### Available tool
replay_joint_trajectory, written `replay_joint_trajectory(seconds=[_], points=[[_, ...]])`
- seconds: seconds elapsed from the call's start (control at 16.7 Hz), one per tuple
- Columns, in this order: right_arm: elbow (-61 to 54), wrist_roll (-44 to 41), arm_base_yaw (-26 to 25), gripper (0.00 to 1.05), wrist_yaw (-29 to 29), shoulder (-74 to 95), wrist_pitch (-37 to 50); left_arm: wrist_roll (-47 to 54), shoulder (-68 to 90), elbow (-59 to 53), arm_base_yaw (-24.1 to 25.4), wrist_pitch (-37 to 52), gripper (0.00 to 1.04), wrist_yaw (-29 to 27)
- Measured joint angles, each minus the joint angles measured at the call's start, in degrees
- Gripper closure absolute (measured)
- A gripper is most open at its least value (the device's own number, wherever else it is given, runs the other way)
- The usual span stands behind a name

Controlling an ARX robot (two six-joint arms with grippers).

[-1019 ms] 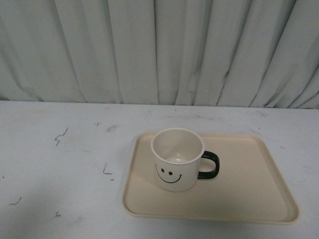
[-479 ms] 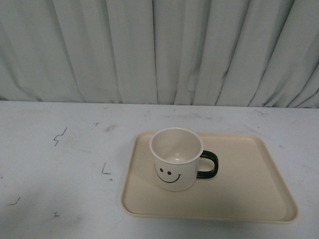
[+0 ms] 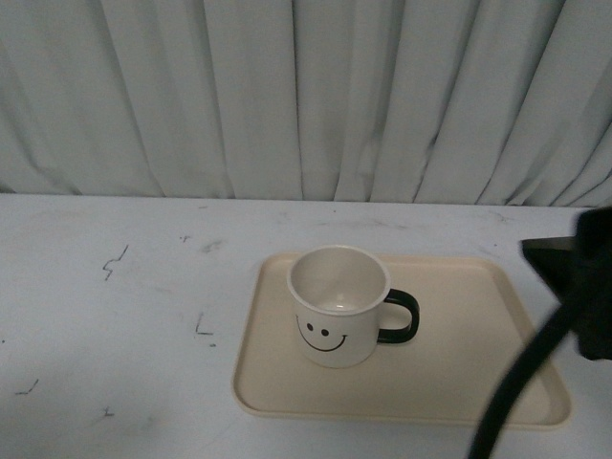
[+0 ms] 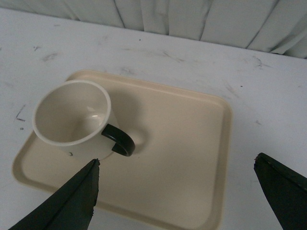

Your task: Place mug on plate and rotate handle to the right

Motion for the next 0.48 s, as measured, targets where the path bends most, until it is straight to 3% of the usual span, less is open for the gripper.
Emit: replay_joint_trajectory(seconds=[0.12, 0.48], points=[[9.79, 1.40, 3.15, 0.06, 0.92, 9.40, -6.73, 0.00, 0.00, 0.00, 0.00, 0.00, 0.07, 0.00], [30.56, 6.71, 6.12, 0.06, 1.05, 26.51, -20.17, 0.00, 0.00, 0.00, 0.00, -0.02, 0.07, 0.00]])
